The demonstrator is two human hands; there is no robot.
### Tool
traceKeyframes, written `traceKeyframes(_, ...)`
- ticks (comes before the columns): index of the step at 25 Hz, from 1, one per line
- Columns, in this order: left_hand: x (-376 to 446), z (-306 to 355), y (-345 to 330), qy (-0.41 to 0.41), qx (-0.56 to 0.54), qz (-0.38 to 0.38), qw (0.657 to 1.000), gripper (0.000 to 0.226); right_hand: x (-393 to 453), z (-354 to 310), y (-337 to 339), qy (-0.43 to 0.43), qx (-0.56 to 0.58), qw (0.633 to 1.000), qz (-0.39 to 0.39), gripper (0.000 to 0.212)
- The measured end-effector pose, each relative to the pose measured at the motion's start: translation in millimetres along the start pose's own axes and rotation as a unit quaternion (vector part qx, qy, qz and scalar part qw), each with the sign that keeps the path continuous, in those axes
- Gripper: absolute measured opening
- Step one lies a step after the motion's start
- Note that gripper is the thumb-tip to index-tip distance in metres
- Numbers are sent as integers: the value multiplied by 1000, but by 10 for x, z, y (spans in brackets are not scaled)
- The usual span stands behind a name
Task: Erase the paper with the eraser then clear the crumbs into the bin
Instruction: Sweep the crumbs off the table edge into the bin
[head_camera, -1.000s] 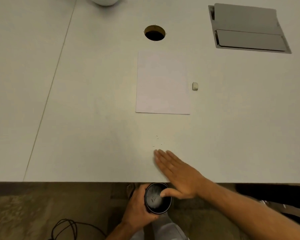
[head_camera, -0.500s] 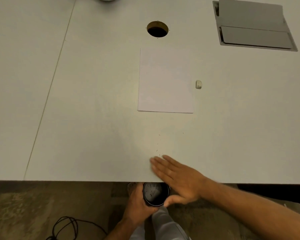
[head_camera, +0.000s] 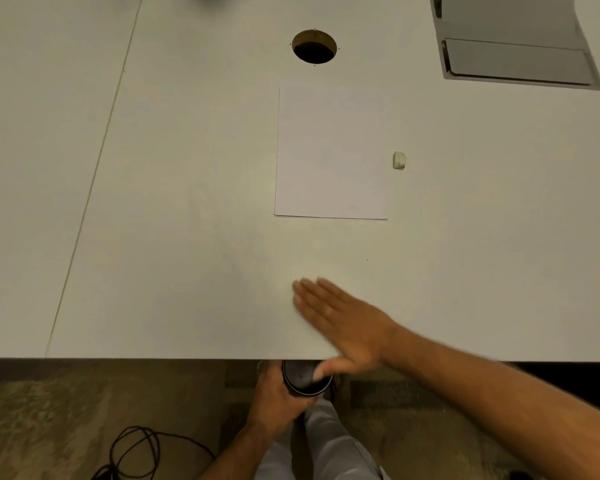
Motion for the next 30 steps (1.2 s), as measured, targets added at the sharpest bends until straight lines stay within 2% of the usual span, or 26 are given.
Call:
traceKeyframes(4, 14, 38, -13, 20, -8, -43, 999, 70, -231, -495, -179, 61, 35, 997, -20, 111)
traceKeyframes(5, 10, 57, -13, 22, -5, -49, 999, 66, -271, -548, -186, 64, 42, 997, -14, 109)
traceKeyframes(7, 5, 91, 0, 13, -13, -36, 999, 81, -344, -510, -161, 33, 59, 997, 27, 105)
traceKeyframes(9, 6, 112, 8, -3, -9, -12, 1000, 100, -402, -345, -134, -50, 73, 995, 56, 108)
traceKeyframes(11, 13, 134, 7, -8, -10, -12, 1000, 104, -418, -249, -143, -116, 69, 990, 44, 111)
traceKeyframes(12, 22, 142, 1, -8, -17, -18, 1000, 99, -409, -280, -166, -116, 63, 991, 26, 111)
traceKeyframes(13, 30, 142, -2, -4, -25, -27, 999, 90, -395, -353, -205, -96, 56, 994, 7, 110)
traceKeyframes(16, 29, 149, -3, 13, -28, -54, 998, 42, -412, -665, -309, -19, 35, 998, -43, 108)
traceKeyframes(18, 35, 140, -9, 18, -32, -64, 997, 29, -430, -735, -279, 4, 44, 998, -34, 107)
traceKeyframes(19, 28, 153, -5, 20, -41, -65, 997, 32, -413, -706, -210, 10, 57, 998, -8, 106)
traceKeyframes(22, 58, 130, -4, 1, -46, -21, 999, 74, -235, -345, 31, -33, 90, 992, 84, 106)
traceKeyframes(25, 73, 118, -61, -6, -15, 1, 1000, 96, -33, 164, 156, -126, 68, 985, 94, 111)
traceKeyframes(27, 66, 128, -81, -14, -6, 1, 1000, 99, 36, 285, 134, -140, 46, 987, 60, 115)
traceKeyframes(30, 34, 169, -56, -25, -5, 5, 1000, 83, -9, 39, -5, -61, 13, 997, 34, 119)
Point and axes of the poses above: each hand's wrist, its own x-axis towards the middle knuckle, its own y-axis out of the back of the hand, z = x × y, the point moved 3 cm from there along x, towards the middle knuckle, and after that the axes turned 10 degrees about -z, right-handed, at the moved point
